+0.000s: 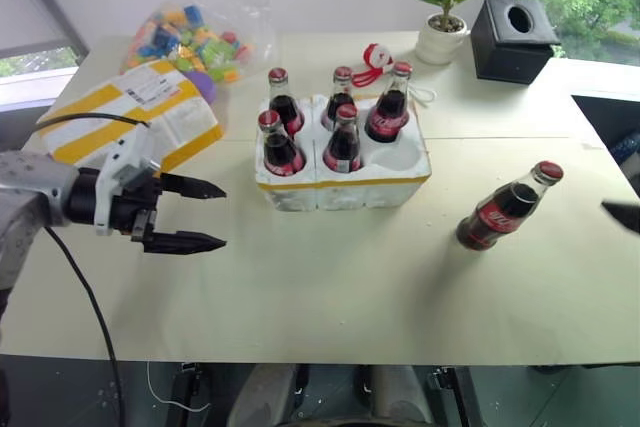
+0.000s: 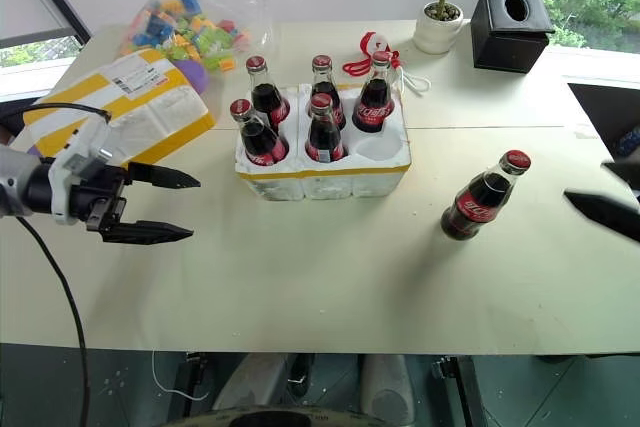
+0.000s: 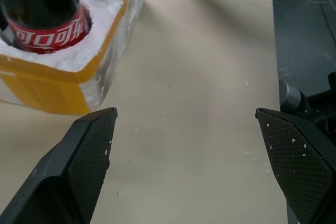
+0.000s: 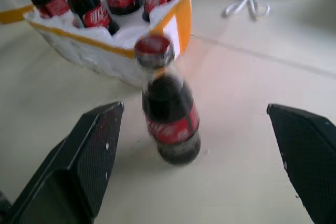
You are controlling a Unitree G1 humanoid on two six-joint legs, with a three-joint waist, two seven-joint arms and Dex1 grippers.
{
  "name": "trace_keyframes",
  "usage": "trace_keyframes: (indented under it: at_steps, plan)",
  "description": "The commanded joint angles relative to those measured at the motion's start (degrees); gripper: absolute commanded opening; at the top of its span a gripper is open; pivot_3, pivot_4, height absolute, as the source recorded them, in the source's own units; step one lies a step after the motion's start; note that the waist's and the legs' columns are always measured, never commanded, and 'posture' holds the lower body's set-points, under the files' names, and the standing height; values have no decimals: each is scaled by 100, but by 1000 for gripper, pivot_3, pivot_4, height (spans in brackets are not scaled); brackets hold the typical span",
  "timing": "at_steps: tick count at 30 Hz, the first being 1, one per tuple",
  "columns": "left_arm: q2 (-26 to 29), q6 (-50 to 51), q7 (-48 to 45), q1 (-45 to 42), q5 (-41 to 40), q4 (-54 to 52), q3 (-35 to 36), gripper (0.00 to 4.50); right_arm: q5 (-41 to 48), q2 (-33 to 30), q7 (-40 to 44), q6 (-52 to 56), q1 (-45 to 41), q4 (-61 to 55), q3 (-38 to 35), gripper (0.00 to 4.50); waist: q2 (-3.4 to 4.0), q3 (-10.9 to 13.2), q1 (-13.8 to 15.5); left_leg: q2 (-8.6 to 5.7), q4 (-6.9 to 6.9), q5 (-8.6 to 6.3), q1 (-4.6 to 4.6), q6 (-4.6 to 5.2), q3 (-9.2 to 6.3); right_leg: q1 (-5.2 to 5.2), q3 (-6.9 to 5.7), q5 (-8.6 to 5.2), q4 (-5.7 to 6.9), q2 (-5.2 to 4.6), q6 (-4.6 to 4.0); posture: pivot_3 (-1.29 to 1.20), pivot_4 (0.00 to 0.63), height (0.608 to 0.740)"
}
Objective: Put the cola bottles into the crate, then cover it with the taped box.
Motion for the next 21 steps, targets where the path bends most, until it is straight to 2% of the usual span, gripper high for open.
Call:
trace_keyframes:
  at_steps: [1,3,8,13,21]
  plan:
    - [-91,-164,54,89,-13,-164,39,4409,84,802,-766,-205,330,-1011,119,4500,-2,-1,1,2,1,0,1,0,0,2,-1,0,0,2,0,0,150,732]
    - [-170,-283,49,229,15,-156,72,4409,-10,1394,-1265,-487,398,-1313,536,4500,2,-4,-19,2,0,0,4,0,0,4,0,0,-3,2,0,0,150,732]
    - [-279,-386,68,367,-32,-223,118,4409,-49,2043,-1984,-1044,323,-1298,1211,4500,4,-5,-7,2,0,0,11,-1,2,11,2,-3,-6,2,-6,0,150,732]
    - [-319,-421,137,386,-61,-283,126,4409,-105,2080,-2424,-1466,12,-952,1821,4500,4,-5,-5,2,0,0,15,-1,1,15,1,-7,-7,4,-13,0,150,732]
    - [-382,-353,281,235,-95,-338,52,4409,-247,1962,-2665,-2017,-349,-376,2644,4500,4,-5,-7,2,-2,0,17,0,1,16,0,-1,-7,6,-2,0,150,732]
